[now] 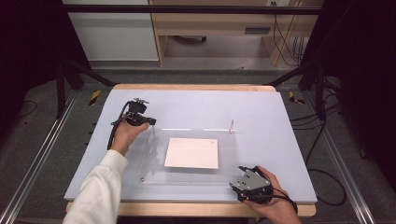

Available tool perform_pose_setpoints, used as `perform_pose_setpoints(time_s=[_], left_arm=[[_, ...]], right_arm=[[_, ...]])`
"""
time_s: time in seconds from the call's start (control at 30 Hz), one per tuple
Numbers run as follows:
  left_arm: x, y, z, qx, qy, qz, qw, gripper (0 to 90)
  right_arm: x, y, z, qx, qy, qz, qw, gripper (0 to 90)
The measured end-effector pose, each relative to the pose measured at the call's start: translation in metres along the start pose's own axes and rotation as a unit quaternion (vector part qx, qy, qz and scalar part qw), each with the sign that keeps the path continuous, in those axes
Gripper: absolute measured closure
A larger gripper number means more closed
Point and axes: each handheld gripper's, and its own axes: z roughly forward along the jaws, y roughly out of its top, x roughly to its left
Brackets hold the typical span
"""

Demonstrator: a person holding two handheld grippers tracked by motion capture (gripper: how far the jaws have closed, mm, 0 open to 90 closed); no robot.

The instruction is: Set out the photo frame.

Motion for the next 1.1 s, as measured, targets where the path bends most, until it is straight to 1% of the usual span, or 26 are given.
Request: perform_pose_setpoints(time_s=[0.27, 0.37, 0.47, 0.67, 0.8, 1.0, 1.03, 1.1], left_arm=[[-0.0004, -0.0012, -0.0003, -0.003, 0.0, 0.002, 1.0, 84.6], [-0.0004, -0.0012, -0.0008, -0.001, 0.0, 0.005, 1.0, 84.4], [-0.0011, -0.0027, -0.0008, -0.008, 0.001, 0.005, 1.0, 84.2], [-0.0015, -0.0035, -0.0013, -0.008, 0.002, 0.008, 0.9999, 84.3], [-0.0014, -0.0035, -0.0013, -0.009, 0.002, 0.009, 0.9999, 84.2], [-0.0004, -0.0034, -0.0016, -0.007, -0.001, 0.009, 0.9999, 84.3], [0.0002, -0.0035, -0.0016, -0.008, -0.001, 0.008, 0.9999, 84.3], [0.0004, -0.0035, -0.0012, -0.01, -0.002, 0.006, 0.9999, 84.2]], right_arm=[[0.0, 0.0005, -0.0004, 0.001, 0.0, 0.0, 1.0, 34.8], [0.0004, 0.0004, -0.0001, 0.002, 0.0, 0.0, 1.0, 34.8], [0.0011, 0.0006, 0.0002, 0.005, -0.001, -0.001, 1.0, 34.8], [0.0019, 0.0011, 0.0002, 0.01, -0.002, -0.003, 0.9999, 34.9], [0.0018, 0.0015, -0.0003, 0.006, -0.002, -0.005, 1.0, 35.5], [0.0019, 0.0021, -0.0021, 0.001, -0.011, -0.009, 0.9999, 37.3], [0.0006, 0.002, -0.003, -0.001, -0.017, -0.013, 0.9998, 38.9], [0.0001, 0.002, -0.0033, -0.003, -0.018, -0.01, 0.9998, 39.0]])
